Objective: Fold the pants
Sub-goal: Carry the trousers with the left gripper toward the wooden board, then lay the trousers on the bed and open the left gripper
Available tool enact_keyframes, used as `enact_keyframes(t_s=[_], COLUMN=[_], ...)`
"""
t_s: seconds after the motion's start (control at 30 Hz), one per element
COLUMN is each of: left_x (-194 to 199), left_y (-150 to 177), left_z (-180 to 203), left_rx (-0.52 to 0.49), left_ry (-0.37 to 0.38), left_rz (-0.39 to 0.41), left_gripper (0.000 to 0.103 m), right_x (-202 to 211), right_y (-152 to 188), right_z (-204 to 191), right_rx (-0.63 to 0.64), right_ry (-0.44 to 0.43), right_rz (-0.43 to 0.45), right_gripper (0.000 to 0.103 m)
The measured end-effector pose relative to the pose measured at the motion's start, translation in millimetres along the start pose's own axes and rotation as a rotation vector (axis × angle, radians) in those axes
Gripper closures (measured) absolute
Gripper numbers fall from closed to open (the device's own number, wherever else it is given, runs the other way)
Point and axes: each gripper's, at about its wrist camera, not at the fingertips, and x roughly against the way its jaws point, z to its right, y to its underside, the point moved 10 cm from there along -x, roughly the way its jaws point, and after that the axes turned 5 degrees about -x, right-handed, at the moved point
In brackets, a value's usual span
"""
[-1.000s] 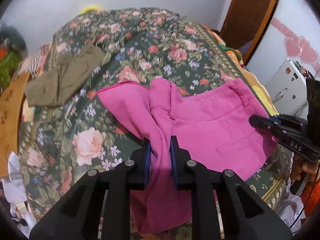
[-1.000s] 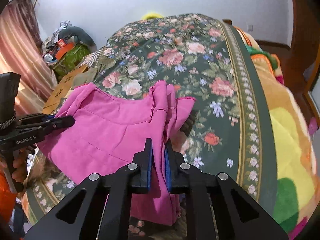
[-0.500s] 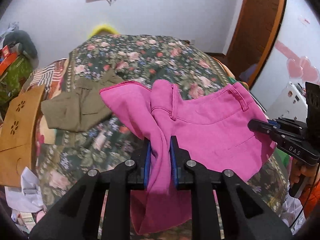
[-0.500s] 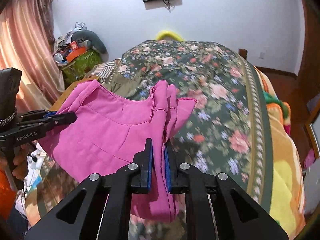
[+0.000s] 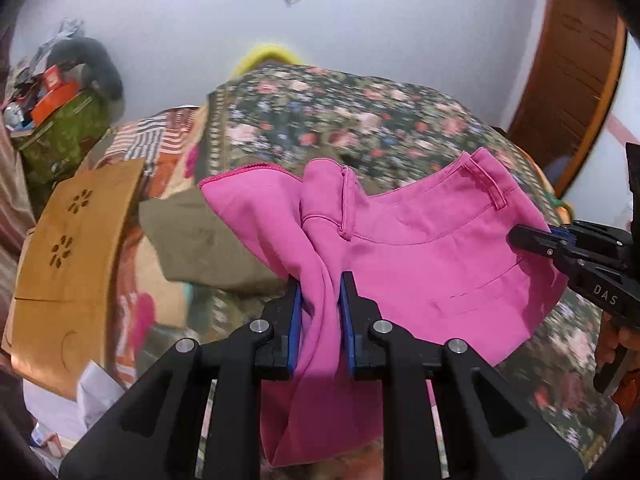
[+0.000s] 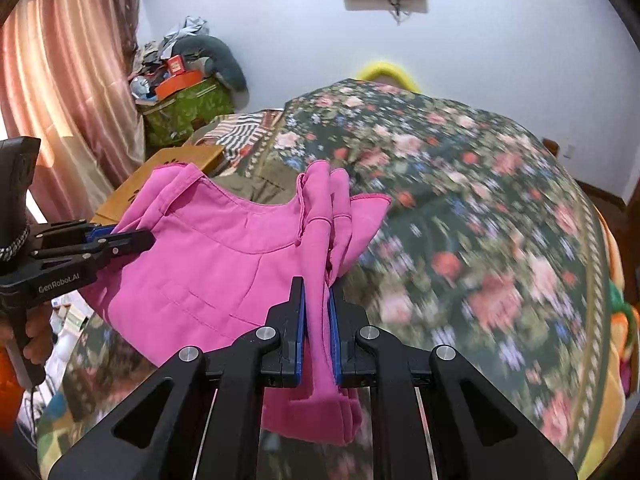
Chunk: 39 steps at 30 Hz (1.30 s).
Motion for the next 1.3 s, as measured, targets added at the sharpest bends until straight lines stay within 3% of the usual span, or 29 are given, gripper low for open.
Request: enact_keyframes(t_s=[0.3, 0.6, 0.77, 0.83, 0.97, 1.23, 1.3], left_x=[-53, -118, -163, -176, -172, -148, -136], left_y=[-21, -39, -23, -9, 2, 27, 34], left_z=[-71, -105, -119, -126, -136, -156, -162], left_rx=[0.060, 0.043, 0.035, 0.063, 0.125, 0.120, 0.120], left_ry=[-0.065, -0.089, -0.122, -0.114, -0.081, -0.159, -0.196], left_rz=[-0.004, -0.022, -0.110, -0.155, -0.154, -0.202, -0.219], left_gripper=[0.085, 0.084, 0.081, 0.078, 0.070, 0.070, 0.070], right_x=[-77, -141, -170, -173, -166, -132, -118], right_y=[-42, -59, -50, -46, -39, -28, -28], right_z=[-28, -20, -14, -10, -6, 13, 16], right_rx=[0.076, 0.092, 0.142, 0.121, 0.111, 0.066, 0.056], right_ry=[-0.001, 0.044, 0.081, 0.067, 0.058, 0.068, 0.087], right_rz=[-0.009, -0.053, -0.136, -0.155, -0.177, -0.196, -0.190], right_gripper=[0.094, 0.094, 0.092, 0.091, 0.086, 0.081, 0.075])
